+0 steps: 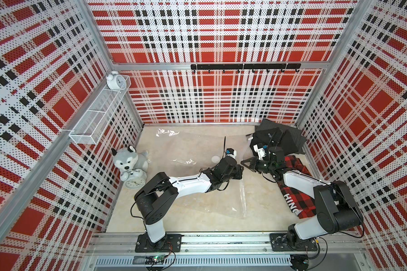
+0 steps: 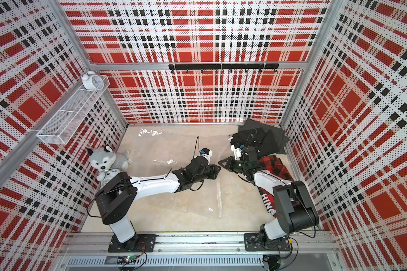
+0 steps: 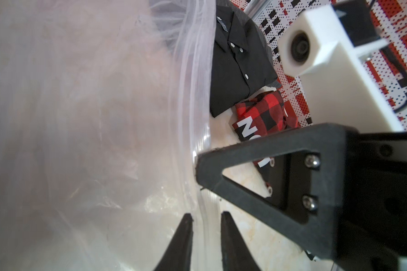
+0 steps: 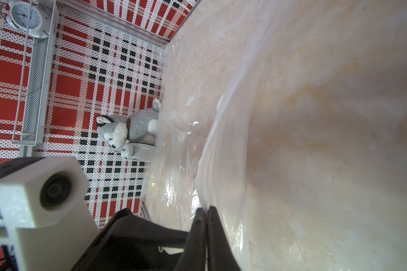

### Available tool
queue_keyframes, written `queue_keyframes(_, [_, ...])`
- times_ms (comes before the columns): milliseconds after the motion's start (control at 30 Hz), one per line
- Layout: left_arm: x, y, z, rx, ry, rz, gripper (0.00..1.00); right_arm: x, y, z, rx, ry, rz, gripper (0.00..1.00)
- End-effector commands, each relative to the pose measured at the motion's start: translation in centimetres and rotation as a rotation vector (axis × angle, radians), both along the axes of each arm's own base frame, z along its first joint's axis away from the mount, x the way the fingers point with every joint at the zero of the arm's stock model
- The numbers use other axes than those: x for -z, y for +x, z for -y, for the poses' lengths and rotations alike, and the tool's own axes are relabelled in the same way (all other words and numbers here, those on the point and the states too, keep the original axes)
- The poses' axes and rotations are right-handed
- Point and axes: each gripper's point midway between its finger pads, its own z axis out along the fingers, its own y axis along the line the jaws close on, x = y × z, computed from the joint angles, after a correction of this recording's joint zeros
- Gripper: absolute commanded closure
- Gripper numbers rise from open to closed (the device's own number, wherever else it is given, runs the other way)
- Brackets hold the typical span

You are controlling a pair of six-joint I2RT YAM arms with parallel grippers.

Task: Place the folded shirt into the vacuum bag
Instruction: Open the vacuum bag at the center of the board.

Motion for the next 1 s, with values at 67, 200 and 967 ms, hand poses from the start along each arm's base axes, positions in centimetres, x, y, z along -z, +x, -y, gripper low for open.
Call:
queue_keyframes(67, [-0.6, 0.8, -0.8, -0.023, -0.001, 0.02, 0.92, -0.5, -0.3, -0.2, -0.012, -0.008, 0.019, 0.94])
queue_keyframes(200, [-0.4, 0.9, -1.0, -0.028, 0.002, 0.016, 0.99, -0.6, -0.6, -0.1, -0.013, -0.012, 0.02, 0.93])
queue_keyframes(967, [-0.4, 1.0, -2.7, -0.063, 0.031, 0.027, 1.0, 2.5, -1.8, 1.6, 0.029, -0.136, -0.015, 0.64])
